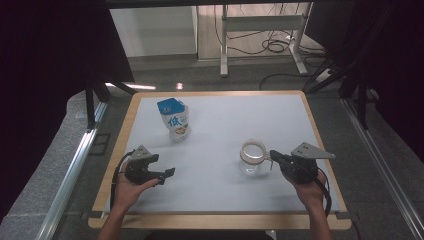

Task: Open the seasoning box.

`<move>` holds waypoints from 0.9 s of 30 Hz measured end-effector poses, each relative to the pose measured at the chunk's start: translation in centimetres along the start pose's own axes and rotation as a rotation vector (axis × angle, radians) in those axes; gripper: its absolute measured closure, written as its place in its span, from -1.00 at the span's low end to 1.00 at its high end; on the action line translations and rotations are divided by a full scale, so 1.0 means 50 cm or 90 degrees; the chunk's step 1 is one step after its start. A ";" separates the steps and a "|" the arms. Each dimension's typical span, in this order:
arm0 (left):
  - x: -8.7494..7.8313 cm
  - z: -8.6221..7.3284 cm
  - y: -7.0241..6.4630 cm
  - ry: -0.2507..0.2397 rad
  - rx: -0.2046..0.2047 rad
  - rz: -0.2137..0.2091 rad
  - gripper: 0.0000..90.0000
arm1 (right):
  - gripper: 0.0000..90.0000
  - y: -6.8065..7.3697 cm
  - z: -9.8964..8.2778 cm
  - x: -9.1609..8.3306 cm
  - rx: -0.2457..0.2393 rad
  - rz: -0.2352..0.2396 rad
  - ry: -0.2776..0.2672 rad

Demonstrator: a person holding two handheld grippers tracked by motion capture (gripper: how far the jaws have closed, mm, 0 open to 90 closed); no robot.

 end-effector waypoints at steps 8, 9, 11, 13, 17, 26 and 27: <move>0.010 -0.007 -0.003 0.011 0.003 -0.003 -0.68 | 1.00 -0.005 -0.006 0.015 0.006 -0.010 0.009; 0.008 -0.009 -0.002 0.011 0.002 -0.001 -0.68 | 1.00 -0.006 -0.006 0.016 0.008 -0.015 0.009; 0.006 -0.009 -0.002 0.009 0.000 0.000 -0.68 | 1.00 -0.006 -0.005 0.018 0.010 -0.016 0.008; 0.003 -0.010 -0.001 0.007 -0.001 0.001 -0.67 | 1.00 -0.005 -0.004 0.021 0.007 -0.017 0.008; 0.000 -0.010 -0.001 0.004 -0.004 0.003 -0.66 | 1.00 -0.004 -0.002 0.025 0.002 -0.021 0.012; 0.015 -0.004 -0.020 -0.006 -0.010 -0.012 -0.49 | 1.00 -0.015 -0.005 0.021 0.013 -0.026 0.002; 0.015 -0.004 -0.020 -0.006 -0.010 -0.012 -0.44 | 1.00 -0.015 -0.005 0.021 0.013 -0.026 0.002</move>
Point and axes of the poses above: each handheld gripper's, and its own axes: x roughly forward along the jaws, z roughly out of its top, y roughly to its left, the point moved 4 cm from there along x, roughly forward along the jaws
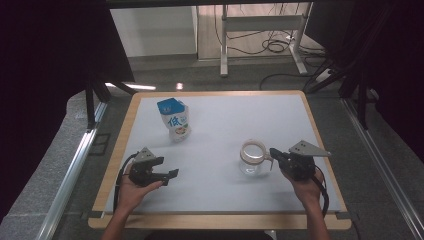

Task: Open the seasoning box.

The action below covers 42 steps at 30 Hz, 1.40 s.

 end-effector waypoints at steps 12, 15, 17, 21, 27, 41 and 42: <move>0.038 0.059 -0.059 -0.036 0.038 -0.054 0.10 | 1.00 0.003 -0.003 -0.003 -0.002 -0.001 -0.003; 0.046 0.072 -0.067 -0.037 0.047 -0.060 0.24 | 1.00 0.003 -0.002 -0.002 -0.002 -0.001 -0.003; 0.056 0.083 -0.075 -0.040 0.049 -0.070 0.45 | 1.00 0.003 -0.002 -0.002 -0.001 0.000 -0.003; 0.075 0.100 -0.089 -0.038 0.056 -0.084 0.64 | 1.00 0.002 -0.003 -0.002 0.000 0.000 -0.003; 0.105 0.120 -0.113 -0.032 0.065 -0.106 0.87 | 1.00 0.002 -0.004 -0.003 -0.002 -0.001 -0.003; 0.196 0.188 -0.193 -0.014 0.114 -0.158 1.00 | 1.00 0.002 -0.005 -0.003 -0.001 0.000 -0.003; 0.202 0.190 -0.195 -0.011 0.114 -0.159 1.00 | 1.00 0.001 -0.006 -0.003 0.000 -0.001 -0.002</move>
Point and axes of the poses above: each handheld gripper's, and its own axes: x roughly forward along the jaws, z roughly out of its top, y roughly to its left, the point moved 4 cm from there along x, roughly forward along the jaws
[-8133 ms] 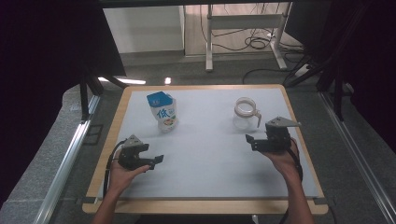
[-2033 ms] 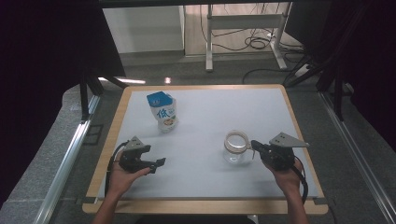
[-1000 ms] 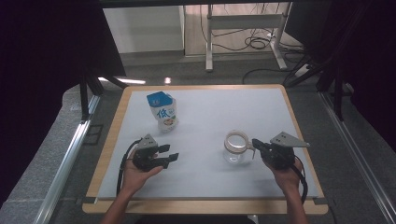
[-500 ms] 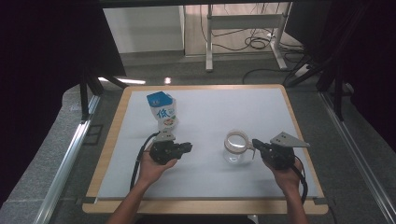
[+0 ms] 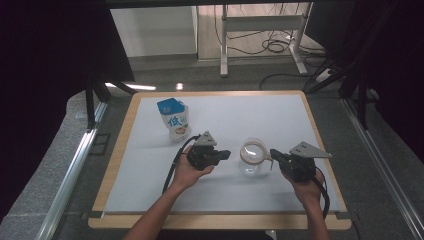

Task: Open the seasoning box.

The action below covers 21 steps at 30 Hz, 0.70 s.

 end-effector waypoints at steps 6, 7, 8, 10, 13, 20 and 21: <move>0.022 0.019 -0.009 0.001 0.001 -0.014 1.00 | 1.00 0.000 -0.002 0.000 -0.001 0.000 0.001; 0.024 0.025 -0.012 0.000 0.005 -0.015 1.00 | 1.00 0.000 -0.002 0.000 -0.001 0.000 0.001; 0.026 0.037 -0.018 -0.002 0.015 -0.019 1.00 | 1.00 0.000 -0.002 0.000 0.000 0.001 0.001; 0.027 0.043 -0.021 -0.003 0.016 -0.020 1.00 | 1.00 -0.001 -0.002 0.000 0.000 0.001 0.000; 0.029 0.055 -0.028 -0.003 0.027 -0.023 1.00 | 1.00 -0.001 -0.003 0.000 0.000 0.001 -0.001; 0.026 0.064 -0.026 -0.007 0.021 -0.033 1.00 | 1.00 0.015 -0.002 -0.009 -0.001 0.007 -0.007; 0.026 0.065 -0.025 -0.006 0.024 -0.033 1.00 | 1.00 0.022 0.000 -0.010 -0.001 0.013 -0.011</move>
Point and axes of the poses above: each handheld gripper's, and its own axes: x roughly forward along the jaws, z roughly out of its top, y roughly to its left, the point moved 4 cm from there along x, roughly forward along the jaws
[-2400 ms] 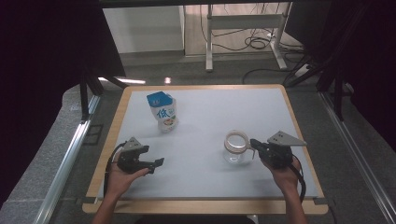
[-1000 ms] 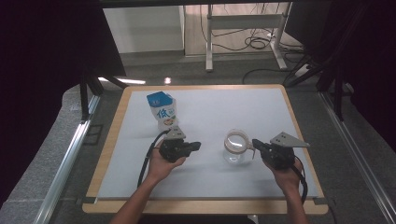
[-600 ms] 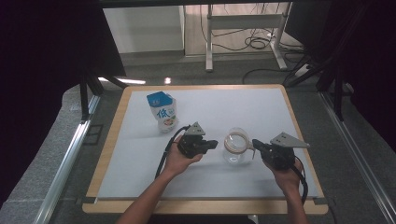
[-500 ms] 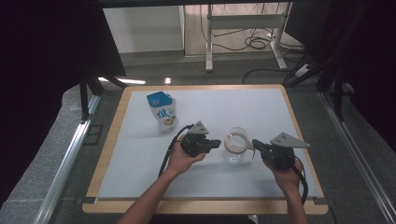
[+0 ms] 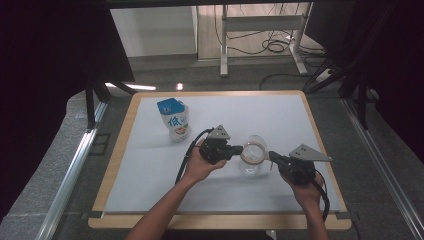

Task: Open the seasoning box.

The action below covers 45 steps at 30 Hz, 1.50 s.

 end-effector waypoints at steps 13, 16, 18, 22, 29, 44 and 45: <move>0.001 0.009 -0.001 0.008 0.004 -0.006 1.00 | 0.65 0.104 -0.061 0.036 -0.039 0.106 0.044; 0.001 0.009 -0.001 0.008 0.000 -0.009 1.00 | 0.58 0.112 -0.076 0.049 -0.041 0.115 0.060; 0.001 0.012 -0.003 0.008 0.000 -0.012 1.00 | 0.49 0.123 -0.093 0.073 -0.035 0.130 0.078; 0.001 0.015 -0.005 0.010 0.003 -0.011 1.00 | 0.40 0.130 -0.108 0.093 -0.038 0.138 0.091; 0.000 0.028 -0.014 0.006 0.005 -0.017 1.00 | 0.22 0.141 -0.121 0.114 -0.027 0.151 0.099; 0.012 0.061 -0.039 0.003 0.016 -0.039 1.00 | 0.13 0.155 -0.130 0.125 -0.049 0.140 0.099; 0.012 0.064 -0.041 0.004 0.019 -0.040 1.00 | 0.13 0.154 -0.130 0.125 -0.049 0.139 0.097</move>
Point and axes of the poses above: each handheld gripper's, and its own axes: x roughly forward along the jaws, z roughly out of its top, y roughly to its left, the point moved 4 cm from there along x, roughly forward along the jaws
